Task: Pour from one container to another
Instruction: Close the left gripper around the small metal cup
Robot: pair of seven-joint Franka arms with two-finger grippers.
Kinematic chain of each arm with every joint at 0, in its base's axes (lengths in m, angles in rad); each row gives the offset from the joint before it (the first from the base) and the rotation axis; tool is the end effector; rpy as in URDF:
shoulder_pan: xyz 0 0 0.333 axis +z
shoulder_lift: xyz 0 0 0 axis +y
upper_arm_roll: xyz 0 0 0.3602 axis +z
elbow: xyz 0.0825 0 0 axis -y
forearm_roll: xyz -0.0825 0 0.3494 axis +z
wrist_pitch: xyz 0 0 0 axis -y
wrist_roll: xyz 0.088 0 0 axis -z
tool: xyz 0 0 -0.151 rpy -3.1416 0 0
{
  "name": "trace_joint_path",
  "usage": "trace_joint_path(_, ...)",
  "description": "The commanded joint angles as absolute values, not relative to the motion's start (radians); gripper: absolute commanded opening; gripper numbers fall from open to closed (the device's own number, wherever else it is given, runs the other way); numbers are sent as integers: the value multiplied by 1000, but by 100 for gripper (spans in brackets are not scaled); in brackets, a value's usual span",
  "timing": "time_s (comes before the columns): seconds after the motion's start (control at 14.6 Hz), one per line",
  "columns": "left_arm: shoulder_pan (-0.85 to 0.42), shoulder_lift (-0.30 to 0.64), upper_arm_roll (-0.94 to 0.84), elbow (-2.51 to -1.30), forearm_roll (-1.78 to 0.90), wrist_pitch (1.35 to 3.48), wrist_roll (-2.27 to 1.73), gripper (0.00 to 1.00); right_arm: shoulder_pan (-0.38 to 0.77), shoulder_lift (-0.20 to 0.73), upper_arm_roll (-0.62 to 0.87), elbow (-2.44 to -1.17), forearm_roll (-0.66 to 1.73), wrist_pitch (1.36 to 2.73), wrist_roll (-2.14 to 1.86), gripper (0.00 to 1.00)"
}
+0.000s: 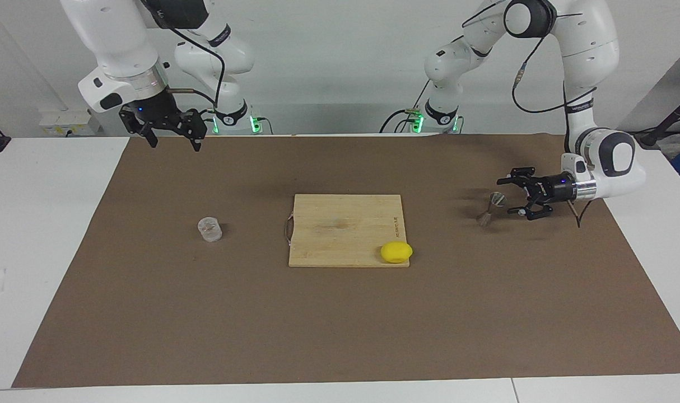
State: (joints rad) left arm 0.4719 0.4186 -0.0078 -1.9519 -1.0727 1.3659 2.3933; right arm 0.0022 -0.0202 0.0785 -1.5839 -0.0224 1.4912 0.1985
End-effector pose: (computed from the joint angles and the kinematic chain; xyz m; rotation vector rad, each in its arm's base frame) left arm 0.5179 0.0968 0.3410 1.3460 -1.3019 1.0406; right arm 0.4995 0.0373 0.6228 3.1005 -0.1845 -0.1065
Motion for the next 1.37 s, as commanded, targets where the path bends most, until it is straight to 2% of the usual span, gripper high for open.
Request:
trace_joint_path(0.0,482,405,-9,-1994,-1083,1371,2430,100,-11,-32,84,-1603,-18,1508,170,100)
trace_joint_path(0.55,483,402,-8,-2039,-1081,1399,2451,100,-12,-32,84,-1603,-18,1508,172,100)
trace_joint_path(0.75,483,402,-8,-2042,-1083,1402,2453,93,-11,-32,84,-1603,-18,1508,172,100)
trace_joint_path(1.03,483,400,-9,-2042,-1085,1407,2453,59,-12,-32,84,-1603,-18,1508,172,100)
trace_joint_path(1.23,482,402,-9,-2039,-1086,1413,2453,29,-12,-32,84,-1603,-18,1508,170,100)
trace_joint_path(1.3,482,402,-9,-2037,-1086,1413,2453,24,-12,-34,84,-1603,-18,1508,170,100)
